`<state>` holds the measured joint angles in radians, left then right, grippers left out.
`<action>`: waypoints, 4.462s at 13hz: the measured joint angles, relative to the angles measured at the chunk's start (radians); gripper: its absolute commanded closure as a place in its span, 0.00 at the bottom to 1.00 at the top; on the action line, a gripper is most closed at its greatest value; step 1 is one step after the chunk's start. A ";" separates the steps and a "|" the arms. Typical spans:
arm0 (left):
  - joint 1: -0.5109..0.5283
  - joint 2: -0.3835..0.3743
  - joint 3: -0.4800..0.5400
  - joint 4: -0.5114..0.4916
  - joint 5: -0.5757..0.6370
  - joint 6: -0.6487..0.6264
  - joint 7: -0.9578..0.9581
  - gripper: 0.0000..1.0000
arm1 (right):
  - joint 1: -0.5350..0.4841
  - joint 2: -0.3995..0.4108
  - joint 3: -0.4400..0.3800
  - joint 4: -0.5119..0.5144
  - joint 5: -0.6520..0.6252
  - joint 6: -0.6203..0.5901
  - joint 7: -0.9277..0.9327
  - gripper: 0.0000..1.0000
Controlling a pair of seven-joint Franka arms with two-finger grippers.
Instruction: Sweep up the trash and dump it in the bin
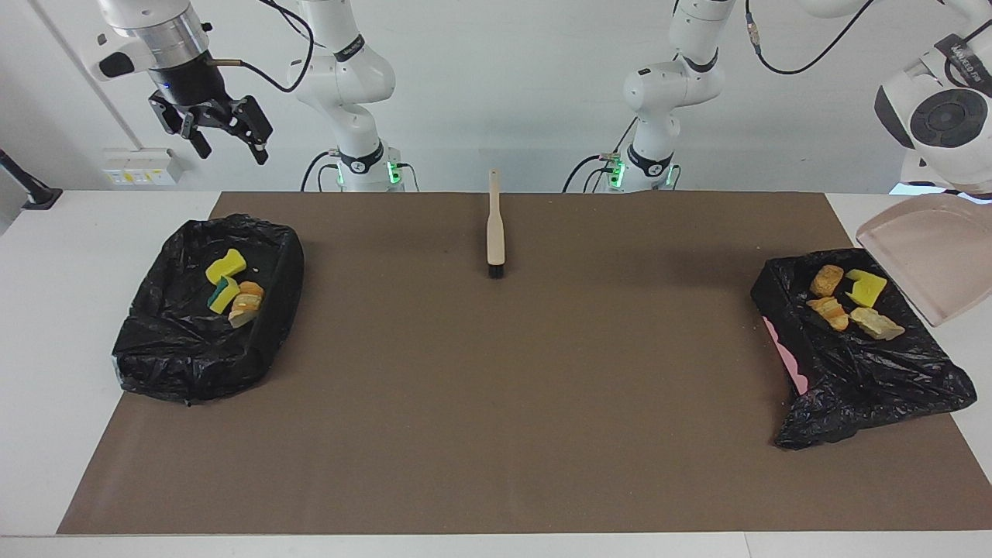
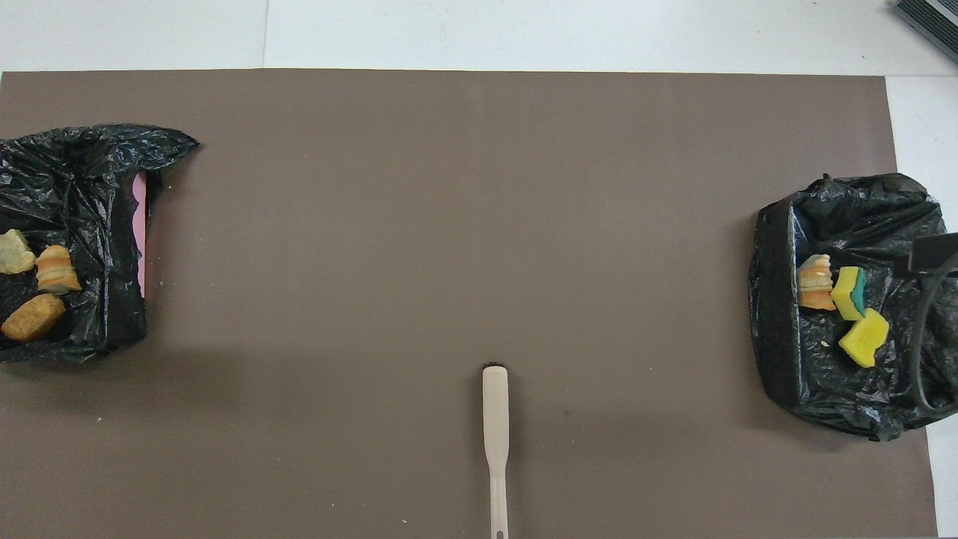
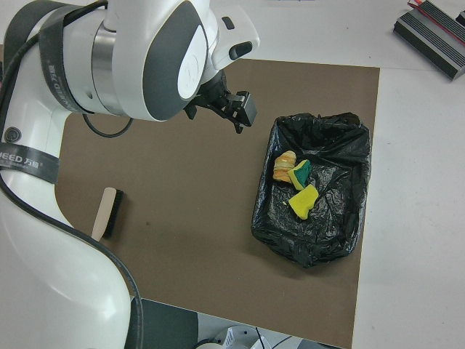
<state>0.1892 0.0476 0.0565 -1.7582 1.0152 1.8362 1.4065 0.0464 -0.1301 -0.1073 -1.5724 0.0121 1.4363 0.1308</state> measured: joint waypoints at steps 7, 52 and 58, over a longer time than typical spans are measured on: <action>-0.103 -0.035 -0.053 0.015 -0.443 -0.146 -0.269 1.00 | 0.000 0.000 0.002 0.009 0.000 0.000 0.000 0.00; -0.660 0.066 -0.011 0.031 -0.992 0.046 -1.669 0.00 | 0.008 -0.009 0.006 0.013 -0.041 0.043 -0.160 0.00; -0.465 -0.083 -0.004 0.033 -0.994 -0.061 -1.433 0.00 | 0.007 -0.009 0.006 0.013 -0.047 0.042 -0.160 0.00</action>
<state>-0.2762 -0.0350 0.0527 -1.7251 0.0215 1.7752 -0.0261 0.0536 -0.1388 -0.1016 -1.5598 -0.0351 1.4788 -0.0292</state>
